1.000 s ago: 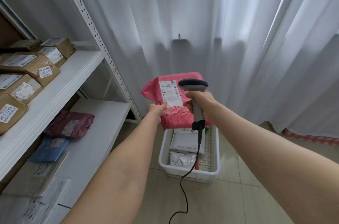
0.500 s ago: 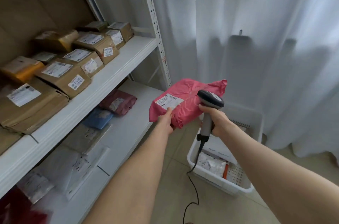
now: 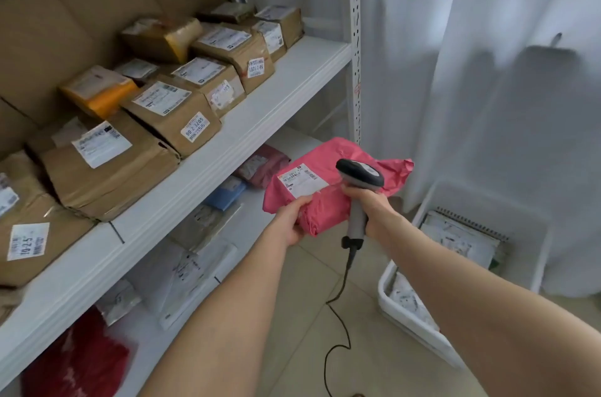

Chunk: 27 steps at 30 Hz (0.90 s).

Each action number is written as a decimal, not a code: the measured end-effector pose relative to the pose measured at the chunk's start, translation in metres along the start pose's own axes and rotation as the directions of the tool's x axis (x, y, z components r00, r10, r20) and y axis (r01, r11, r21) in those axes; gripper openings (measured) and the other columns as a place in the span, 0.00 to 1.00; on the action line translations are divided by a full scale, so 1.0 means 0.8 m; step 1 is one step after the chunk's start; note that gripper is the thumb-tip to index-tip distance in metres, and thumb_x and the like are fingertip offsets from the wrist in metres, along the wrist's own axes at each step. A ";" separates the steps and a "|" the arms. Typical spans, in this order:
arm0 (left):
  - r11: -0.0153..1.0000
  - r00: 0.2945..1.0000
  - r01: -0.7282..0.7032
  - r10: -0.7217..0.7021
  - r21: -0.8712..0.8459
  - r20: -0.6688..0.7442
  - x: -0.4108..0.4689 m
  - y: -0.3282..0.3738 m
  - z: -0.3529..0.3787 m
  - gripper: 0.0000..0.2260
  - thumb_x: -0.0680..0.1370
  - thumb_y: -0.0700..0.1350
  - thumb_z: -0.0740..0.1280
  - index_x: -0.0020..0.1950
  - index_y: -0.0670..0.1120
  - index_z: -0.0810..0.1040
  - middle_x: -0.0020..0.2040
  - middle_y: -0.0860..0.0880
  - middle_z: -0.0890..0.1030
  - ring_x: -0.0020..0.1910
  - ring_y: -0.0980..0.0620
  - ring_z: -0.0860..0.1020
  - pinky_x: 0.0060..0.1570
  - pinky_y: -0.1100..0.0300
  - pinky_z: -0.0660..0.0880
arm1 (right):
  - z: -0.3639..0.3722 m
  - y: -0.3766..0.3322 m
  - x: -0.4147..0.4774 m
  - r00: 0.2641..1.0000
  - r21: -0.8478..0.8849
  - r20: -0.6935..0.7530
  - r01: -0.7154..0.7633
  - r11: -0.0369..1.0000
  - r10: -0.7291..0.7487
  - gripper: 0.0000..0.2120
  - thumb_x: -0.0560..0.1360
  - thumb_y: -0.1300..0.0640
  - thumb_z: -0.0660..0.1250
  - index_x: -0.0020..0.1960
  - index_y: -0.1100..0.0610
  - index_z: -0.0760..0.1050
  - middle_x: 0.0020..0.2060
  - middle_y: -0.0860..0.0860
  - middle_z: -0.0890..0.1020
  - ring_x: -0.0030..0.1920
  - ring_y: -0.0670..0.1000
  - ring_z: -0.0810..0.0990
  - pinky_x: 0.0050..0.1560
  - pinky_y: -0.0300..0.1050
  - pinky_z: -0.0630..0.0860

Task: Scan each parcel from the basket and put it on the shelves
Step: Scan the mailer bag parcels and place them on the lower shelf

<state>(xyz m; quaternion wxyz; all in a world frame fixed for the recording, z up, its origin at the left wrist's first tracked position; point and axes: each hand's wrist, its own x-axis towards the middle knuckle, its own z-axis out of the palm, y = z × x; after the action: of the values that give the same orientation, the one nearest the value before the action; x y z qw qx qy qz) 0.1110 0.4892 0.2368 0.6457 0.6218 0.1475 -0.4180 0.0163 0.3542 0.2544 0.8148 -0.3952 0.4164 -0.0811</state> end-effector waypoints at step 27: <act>0.880 0.841 -0.366 0.173 -0.304 -0.513 0.443 0.090 -0.021 0.21 0.77 0.29 0.63 0.70 0.39 0.69 0.63 0.39 0.75 0.44 0.45 0.79 0.56 0.52 0.76 | 0.097 0.017 0.459 0.978 -0.103 0.183 -0.083 0.991 0.101 0.11 0.74 0.60 0.73 0.54 0.54 0.74 0.46 0.49 0.76 0.50 0.54 0.74 0.50 0.53 0.76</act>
<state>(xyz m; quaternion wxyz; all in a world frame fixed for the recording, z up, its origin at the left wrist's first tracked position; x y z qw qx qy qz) 0.3840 0.3691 0.0311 0.7539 0.5778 0.2891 -0.1193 0.3064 0.2389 0.0453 0.8337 -0.4194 0.3589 0.0143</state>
